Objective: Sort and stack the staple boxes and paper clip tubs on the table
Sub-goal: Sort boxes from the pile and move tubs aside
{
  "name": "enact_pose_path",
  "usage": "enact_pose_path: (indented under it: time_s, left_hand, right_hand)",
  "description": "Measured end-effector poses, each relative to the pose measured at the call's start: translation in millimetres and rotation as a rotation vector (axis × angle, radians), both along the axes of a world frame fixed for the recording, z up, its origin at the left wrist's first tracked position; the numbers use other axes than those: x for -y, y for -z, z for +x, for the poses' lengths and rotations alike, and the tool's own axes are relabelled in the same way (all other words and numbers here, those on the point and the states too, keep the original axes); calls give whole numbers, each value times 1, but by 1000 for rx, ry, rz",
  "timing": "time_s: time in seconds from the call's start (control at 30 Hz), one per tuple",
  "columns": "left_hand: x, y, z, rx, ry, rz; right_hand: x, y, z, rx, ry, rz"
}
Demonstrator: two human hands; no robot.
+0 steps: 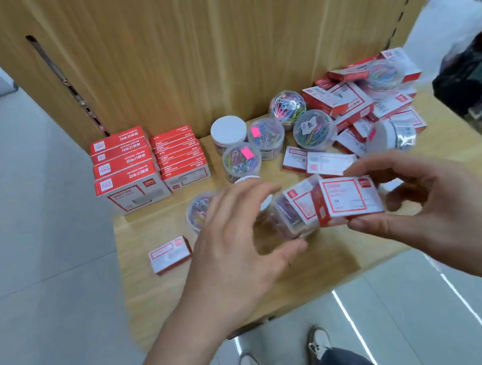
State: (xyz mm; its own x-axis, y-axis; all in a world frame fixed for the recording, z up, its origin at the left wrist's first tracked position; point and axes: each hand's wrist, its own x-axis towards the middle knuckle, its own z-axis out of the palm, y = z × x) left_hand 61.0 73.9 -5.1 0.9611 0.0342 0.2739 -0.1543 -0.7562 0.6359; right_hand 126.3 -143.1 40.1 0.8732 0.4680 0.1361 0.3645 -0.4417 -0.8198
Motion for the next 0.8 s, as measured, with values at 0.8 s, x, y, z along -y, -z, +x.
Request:
enact_pose_path:
  time_s: [0.8]
  left_hand:
    - [66,-1,39,-257,-96,442]
  right_hand:
    - [73,89,56,461,-111,-516]
